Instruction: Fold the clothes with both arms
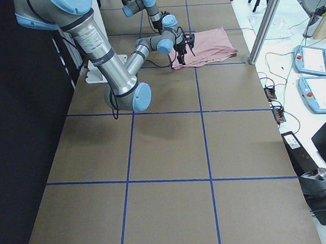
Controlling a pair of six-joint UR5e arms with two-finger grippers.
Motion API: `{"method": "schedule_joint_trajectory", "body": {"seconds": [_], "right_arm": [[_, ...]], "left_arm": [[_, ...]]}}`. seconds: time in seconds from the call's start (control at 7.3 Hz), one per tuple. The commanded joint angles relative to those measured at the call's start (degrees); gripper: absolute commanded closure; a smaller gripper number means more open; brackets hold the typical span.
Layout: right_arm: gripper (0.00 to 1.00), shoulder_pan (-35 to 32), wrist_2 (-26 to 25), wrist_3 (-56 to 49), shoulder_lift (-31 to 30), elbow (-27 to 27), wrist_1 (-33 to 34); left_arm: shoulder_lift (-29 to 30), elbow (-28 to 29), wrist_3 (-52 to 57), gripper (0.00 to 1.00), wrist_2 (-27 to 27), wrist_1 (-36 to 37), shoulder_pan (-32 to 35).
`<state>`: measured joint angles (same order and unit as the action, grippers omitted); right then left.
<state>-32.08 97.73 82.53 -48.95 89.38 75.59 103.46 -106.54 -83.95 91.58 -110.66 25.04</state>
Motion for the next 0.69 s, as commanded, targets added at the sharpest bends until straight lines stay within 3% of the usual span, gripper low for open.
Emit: {"method": "schedule_joint_trajectory", "body": {"seconds": [0.0, 0.14, 0.27, 0.55], "right_arm": [[0.05, 0.00, 0.00, 0.00, 0.00, 0.00, 0.00], [0.05, 0.00, 0.00, 0.00, 0.00, 0.00, 0.00], [0.05, 0.00, 0.00, 0.00, 0.00, 0.00, 0.08], [0.05, 0.00, 0.00, 0.00, -0.09, 0.00, 0.00]], "left_arm": [[0.08, 1.33, 0.19, 0.25, 0.09, -0.08, 0.01], [0.08, 1.60, 0.28, 0.26, 0.09, -0.08, -0.08], [0.08, 1.69, 0.28, 0.34, 0.09, -0.08, -0.08], [0.16, 1.60, 0.28, 0.88, 0.09, -0.08, -0.08]]}}
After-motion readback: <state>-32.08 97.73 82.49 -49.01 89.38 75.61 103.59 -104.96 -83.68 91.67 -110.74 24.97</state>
